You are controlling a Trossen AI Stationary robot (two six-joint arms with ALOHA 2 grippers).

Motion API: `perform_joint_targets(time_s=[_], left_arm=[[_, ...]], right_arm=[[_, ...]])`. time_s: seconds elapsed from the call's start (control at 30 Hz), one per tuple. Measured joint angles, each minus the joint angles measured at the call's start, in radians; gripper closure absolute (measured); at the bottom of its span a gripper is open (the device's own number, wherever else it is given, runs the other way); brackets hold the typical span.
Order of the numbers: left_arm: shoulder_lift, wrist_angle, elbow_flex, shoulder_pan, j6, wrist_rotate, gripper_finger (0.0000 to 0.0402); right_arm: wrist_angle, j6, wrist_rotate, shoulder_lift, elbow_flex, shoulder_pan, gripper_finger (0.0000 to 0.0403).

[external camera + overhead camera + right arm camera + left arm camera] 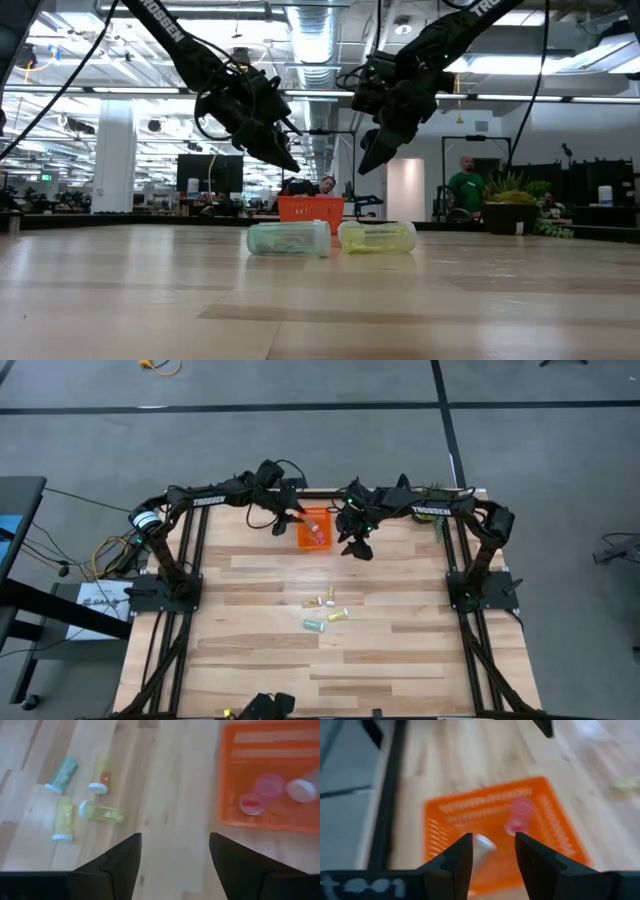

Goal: Pick and place pill bottles into a basket
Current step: Put the yellow pill bottle into the orange bin

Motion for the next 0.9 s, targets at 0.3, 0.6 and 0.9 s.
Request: perform_joint_targets(time_s=[0.3,0.6,0.9], left_arm=[[-0.008,-0.216,0.000,-0.217,0.029,-0.183,0.0267],[-0.092,-0.400,0.000,-0.392,-0.069,-0.280,0.0267],[-0.243,-0.362,-0.112,-0.498,-0.235,-0.026,0.0267]], right_arm=[[0.009,0.007,-0.006,0.000,0.000,0.100,0.0177],[-0.094,0.007,-0.005,0.000,0.000,0.149,0.0177],[0.094,0.165,-0.011,0.000,-0.101,0.176,0.0177]])
